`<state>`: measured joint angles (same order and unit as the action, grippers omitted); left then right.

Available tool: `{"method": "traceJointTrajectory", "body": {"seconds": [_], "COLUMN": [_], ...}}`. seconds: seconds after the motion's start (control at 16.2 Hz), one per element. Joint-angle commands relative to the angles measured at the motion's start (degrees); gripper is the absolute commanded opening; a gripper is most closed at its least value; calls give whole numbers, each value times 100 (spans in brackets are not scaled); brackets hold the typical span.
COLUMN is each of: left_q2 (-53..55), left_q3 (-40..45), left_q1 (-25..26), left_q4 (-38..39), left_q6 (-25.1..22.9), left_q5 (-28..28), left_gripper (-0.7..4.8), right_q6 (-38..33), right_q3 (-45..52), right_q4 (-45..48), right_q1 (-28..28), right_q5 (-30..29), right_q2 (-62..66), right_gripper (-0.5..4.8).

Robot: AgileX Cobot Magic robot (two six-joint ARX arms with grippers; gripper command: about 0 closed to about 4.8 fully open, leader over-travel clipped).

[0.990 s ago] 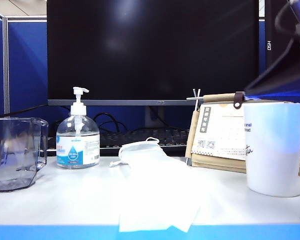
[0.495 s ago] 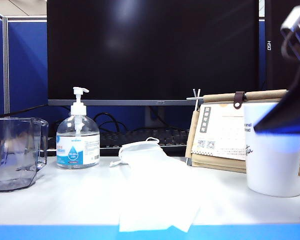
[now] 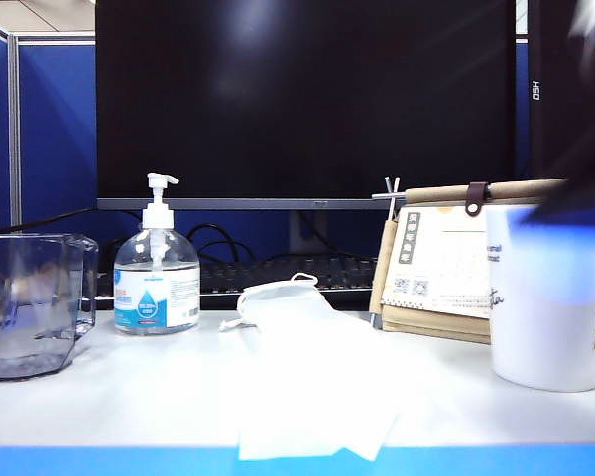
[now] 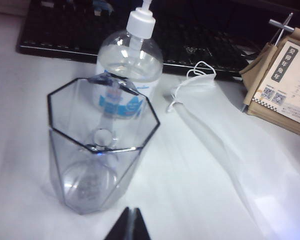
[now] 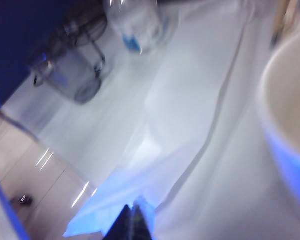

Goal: Swap the positions of the transparent plastic cup and the white ceramic cup.

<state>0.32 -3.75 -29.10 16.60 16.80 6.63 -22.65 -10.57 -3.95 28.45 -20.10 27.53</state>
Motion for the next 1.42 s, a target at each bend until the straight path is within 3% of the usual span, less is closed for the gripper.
{"method": "traceJointTrajectory", "body": {"seconds": [0.06, 0.19, 0.37, 0.56, 1.05, 1.42], "left_q2": [-4, -4, -7, -7, -7, -7], "left_q3": [-11, -11, -9, 131, 267, 267], "left_q1": [199, 553, 1217, 1766, 1891, 1904], "left_q4": [-42, -39, -39, -138, -533, -531], "left_q6": [13, 13, 15, -11, -28, -28], "left_q5": [-61, -63, -61, -63, -28, -28], "left_gripper": [0, 0, 0, 0, 0, 0], "right_q6": [17, 17, 17, 17, 17, 17], "right_q3": [0, 0, 0, 0, 0, -2], "right_q4": [-31, -83, -83, -85, 243, 243], "right_q1": [-22, -92, -614, -1777, -3202, -3283], "right_q5": [4, -2, -2, 35, 52, 63], "right_q2": [-529, -927, -1727, -2747, -2739, -2739], "right_gripper": [-5, -5, -5, -5, -5, -5]}}
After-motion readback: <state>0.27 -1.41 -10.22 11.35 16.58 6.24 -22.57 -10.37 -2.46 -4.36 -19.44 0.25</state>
